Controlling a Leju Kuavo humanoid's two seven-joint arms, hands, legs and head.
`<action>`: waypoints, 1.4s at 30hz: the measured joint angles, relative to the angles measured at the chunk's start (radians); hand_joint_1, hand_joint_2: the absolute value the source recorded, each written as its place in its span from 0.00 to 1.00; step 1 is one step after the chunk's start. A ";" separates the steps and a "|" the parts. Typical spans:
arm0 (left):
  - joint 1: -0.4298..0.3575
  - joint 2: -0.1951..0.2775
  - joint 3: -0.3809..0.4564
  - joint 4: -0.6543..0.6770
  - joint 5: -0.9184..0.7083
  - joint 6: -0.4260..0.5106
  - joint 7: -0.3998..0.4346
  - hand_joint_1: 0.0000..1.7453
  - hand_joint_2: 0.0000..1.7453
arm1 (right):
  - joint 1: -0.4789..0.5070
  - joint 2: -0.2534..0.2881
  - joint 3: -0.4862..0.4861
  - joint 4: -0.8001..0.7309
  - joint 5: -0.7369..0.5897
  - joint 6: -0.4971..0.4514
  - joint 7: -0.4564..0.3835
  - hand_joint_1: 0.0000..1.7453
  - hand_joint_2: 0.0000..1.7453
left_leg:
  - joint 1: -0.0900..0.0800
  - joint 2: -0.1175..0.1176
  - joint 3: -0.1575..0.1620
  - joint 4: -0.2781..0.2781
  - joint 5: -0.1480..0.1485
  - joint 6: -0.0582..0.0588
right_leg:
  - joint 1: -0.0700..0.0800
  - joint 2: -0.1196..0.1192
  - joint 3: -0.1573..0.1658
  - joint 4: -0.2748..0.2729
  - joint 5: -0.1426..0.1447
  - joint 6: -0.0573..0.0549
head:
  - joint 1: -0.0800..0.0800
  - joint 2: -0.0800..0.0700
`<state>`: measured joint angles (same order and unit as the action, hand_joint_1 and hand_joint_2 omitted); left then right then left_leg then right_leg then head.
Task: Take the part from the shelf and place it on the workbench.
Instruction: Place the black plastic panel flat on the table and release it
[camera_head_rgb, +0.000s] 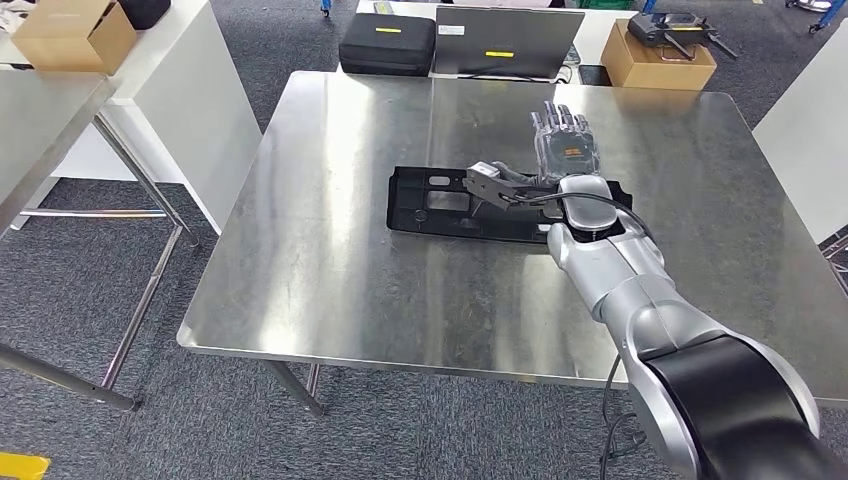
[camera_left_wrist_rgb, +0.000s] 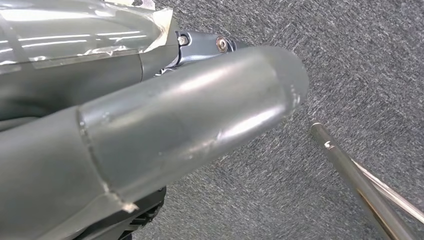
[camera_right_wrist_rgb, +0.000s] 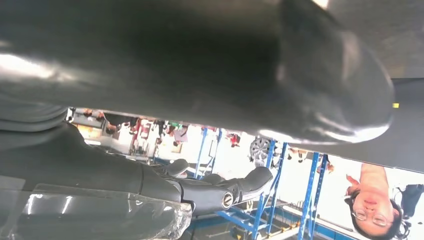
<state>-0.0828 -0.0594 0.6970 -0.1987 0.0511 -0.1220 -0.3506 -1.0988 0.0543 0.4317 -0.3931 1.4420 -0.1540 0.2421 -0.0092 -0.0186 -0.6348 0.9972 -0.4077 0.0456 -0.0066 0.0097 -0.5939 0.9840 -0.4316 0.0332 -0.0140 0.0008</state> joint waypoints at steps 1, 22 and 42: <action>0.000 0.000 0.001 0.000 0.000 0.000 0.000 0.00 0.00 | -0.001 0.002 -0.004 0.001 0.000 0.000 -0.001 0.00 0.00 | 0.000 0.000 0.000 0.000 0.000 0.000 | 0.000 0.000 0.000 0.000 0.000 0.000 | 0.000 0.000; 0.000 0.002 0.011 -0.001 -0.025 0.019 0.014 0.00 0.00 | 0.067 0.024 -0.039 -0.154 0.125 -0.429 0.049 0.00 0.00 | 0.001 0.002 0.000 0.000 -0.001 -0.001 | 0.000 0.001 -0.001 0.000 0.000 0.000 | 0.000 0.000; 0.012 -0.017 0.049 -0.002 -0.043 0.025 0.028 0.00 0.00 | 0.830 -0.169 0.024 -1.207 0.130 -0.450 -0.148 0.00 0.00 | 0.003 0.002 0.020 -0.012 -0.009 0.027 | -0.002 -0.001 -0.006 0.035 -0.035 0.012 | 0.002 0.000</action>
<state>-0.0712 -0.0762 0.7459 -0.2005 0.0086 -0.0966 -0.3223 -0.2692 -0.1146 0.4557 -1.6003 1.5717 -0.6036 0.0943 -0.0065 -0.0162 -0.6152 0.9853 -0.4162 0.0728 -0.0090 0.0088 -0.5996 1.0186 -0.4670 0.0451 -0.0123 0.0008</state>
